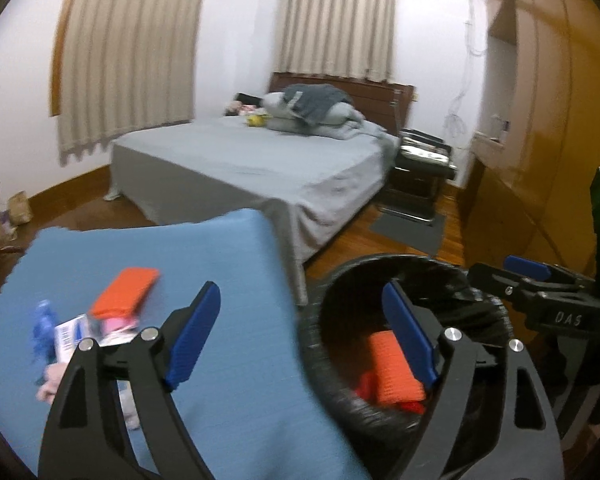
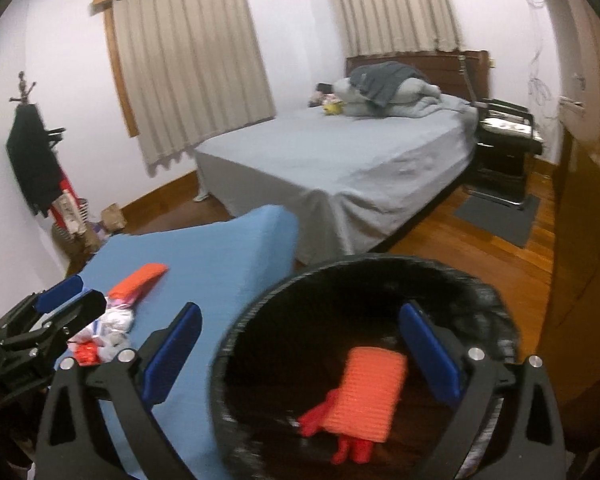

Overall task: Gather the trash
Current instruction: 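Grasp the red plastic bag with the left tool while the right tool grasps the grey sock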

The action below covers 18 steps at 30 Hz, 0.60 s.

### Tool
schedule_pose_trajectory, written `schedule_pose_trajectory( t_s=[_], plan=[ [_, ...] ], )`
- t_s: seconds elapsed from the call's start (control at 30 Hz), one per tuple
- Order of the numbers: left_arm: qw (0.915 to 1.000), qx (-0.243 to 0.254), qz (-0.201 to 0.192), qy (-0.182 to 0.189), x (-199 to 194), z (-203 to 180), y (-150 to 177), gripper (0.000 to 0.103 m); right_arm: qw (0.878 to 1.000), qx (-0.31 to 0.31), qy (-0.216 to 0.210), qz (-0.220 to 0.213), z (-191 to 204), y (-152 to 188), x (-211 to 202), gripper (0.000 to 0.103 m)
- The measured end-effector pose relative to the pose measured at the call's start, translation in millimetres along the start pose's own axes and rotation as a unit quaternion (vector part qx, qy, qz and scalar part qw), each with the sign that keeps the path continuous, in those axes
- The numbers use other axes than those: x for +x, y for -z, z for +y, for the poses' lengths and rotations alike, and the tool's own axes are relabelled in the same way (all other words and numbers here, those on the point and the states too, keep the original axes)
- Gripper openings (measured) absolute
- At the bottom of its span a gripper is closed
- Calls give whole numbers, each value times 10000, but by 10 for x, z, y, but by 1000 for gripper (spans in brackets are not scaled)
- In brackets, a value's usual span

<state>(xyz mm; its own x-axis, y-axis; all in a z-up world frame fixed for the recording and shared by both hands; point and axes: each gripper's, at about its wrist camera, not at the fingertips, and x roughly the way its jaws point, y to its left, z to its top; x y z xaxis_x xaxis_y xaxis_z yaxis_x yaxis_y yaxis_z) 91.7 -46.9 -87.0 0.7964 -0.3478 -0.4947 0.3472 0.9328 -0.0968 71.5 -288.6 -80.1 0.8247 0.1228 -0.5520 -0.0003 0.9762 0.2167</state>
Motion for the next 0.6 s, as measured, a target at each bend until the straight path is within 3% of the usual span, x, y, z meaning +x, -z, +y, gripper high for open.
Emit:
schedule_pose_trajectory(
  t_s=[0.33, 0.6],
  plan=[
    [9927, -411, 80, -1132, -324, 871, 195, 81, 9969, -508, -572, 191, 812, 162, 409, 97],
    [9833, -711, 366, -1637, -437, 1391, 476, 80, 9914, -823, -888, 488, 1388, 425, 766, 97]
  ],
)
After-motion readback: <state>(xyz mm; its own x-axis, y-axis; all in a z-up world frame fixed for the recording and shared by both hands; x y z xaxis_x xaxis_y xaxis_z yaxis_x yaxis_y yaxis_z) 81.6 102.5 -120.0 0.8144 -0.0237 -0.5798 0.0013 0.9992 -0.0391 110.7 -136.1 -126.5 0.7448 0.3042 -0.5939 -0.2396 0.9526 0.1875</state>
